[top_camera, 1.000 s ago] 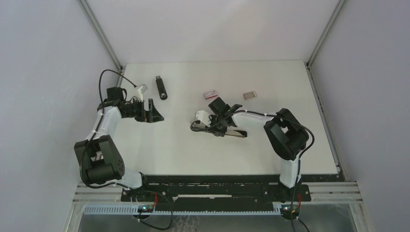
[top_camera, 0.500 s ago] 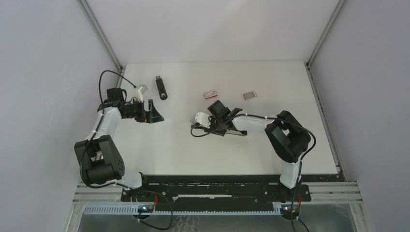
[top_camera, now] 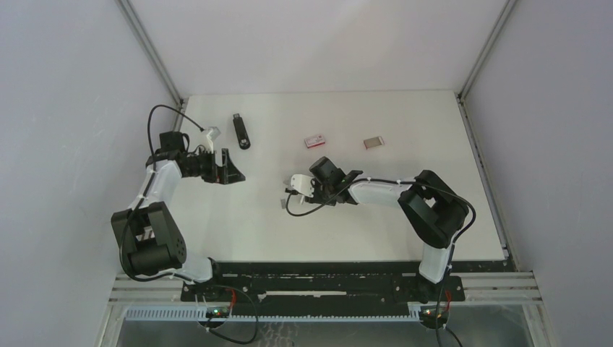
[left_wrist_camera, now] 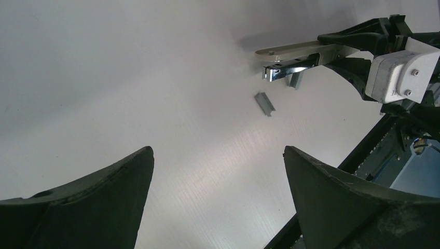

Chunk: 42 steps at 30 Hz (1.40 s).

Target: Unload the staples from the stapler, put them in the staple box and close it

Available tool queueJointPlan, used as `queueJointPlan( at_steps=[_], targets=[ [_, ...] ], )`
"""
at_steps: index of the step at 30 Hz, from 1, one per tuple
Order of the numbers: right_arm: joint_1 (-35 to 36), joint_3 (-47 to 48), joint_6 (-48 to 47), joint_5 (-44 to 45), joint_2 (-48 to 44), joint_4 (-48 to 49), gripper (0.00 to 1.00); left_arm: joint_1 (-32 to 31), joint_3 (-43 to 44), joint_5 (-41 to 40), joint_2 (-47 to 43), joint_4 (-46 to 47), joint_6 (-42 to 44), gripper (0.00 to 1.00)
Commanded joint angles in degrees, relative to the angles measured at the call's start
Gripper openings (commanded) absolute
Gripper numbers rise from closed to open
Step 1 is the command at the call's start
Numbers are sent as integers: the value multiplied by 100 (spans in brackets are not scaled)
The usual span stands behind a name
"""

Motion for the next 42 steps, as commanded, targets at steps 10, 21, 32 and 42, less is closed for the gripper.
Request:
queueJointPlan(
  at_steps=[10, 21, 32, 42],
  targets=[
    [-30, -34, 70, 22, -220, 268, 0, 44, -141, 199, -20, 93, 171, 100],
    [189, 100, 273, 920, 68, 506, 0, 45, -133, 191, 34, 89, 171, 100],
    [456, 355, 371, 1549, 388, 589, 0, 46, -137, 209, 43, 90, 172, 100],
    [-32, 768, 921, 573, 268, -48, 0, 44, -139, 242, 41, 88, 180, 100]
  ],
)
